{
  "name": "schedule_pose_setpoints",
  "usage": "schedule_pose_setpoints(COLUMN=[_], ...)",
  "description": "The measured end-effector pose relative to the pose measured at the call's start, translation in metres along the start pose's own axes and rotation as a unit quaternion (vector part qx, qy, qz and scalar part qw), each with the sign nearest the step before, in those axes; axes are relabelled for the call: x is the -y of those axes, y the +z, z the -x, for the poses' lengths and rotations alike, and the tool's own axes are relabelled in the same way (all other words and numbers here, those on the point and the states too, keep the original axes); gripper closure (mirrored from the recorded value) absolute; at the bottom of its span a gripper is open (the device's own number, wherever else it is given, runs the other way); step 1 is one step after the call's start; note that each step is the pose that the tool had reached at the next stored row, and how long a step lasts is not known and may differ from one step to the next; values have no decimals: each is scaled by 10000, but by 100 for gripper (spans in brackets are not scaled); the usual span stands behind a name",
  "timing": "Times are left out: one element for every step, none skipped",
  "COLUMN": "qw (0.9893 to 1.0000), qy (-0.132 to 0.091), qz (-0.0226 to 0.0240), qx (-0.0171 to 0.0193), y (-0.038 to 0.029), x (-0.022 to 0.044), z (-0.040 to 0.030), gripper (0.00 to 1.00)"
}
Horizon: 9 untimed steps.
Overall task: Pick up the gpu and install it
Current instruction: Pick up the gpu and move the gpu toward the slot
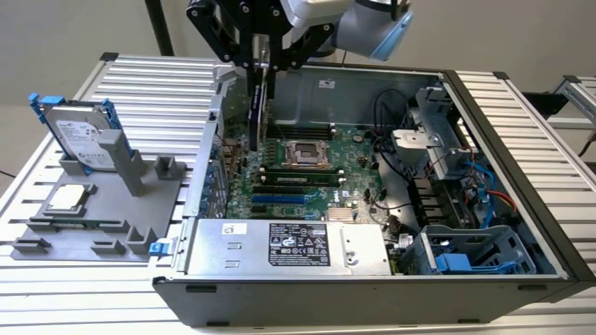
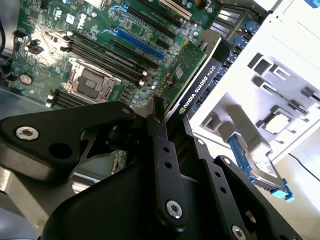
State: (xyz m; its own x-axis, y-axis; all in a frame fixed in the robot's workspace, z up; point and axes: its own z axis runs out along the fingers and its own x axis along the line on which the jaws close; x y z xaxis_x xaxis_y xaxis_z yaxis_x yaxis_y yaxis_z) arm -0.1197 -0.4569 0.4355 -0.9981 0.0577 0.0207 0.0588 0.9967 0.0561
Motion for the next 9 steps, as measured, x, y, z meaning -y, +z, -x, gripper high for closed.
schedule_pose_setpoints(qw=[10000, 10000, 10000, 10000, 10000, 10000, 10000, 10000, 10000], qy=[0, 0, 0, 0, 0, 0, 0, 0, 0], qz=[0, 0, 0, 0, -1, -1, -1, 0, -1], qx=[-1, -1, -2, -2, -3, -4, -5, -5, -6], y=[0, 0, 0, -1, -1, -1, -1, -1, -1], x=[-1, -1, -2, -2, -3, -3, -4, -4, -5], z=[10, 19, 28, 38, 47, 56, 65, 74, 83], gripper=[100, 100, 100, 100, 100, 100, 100, 100, 100])
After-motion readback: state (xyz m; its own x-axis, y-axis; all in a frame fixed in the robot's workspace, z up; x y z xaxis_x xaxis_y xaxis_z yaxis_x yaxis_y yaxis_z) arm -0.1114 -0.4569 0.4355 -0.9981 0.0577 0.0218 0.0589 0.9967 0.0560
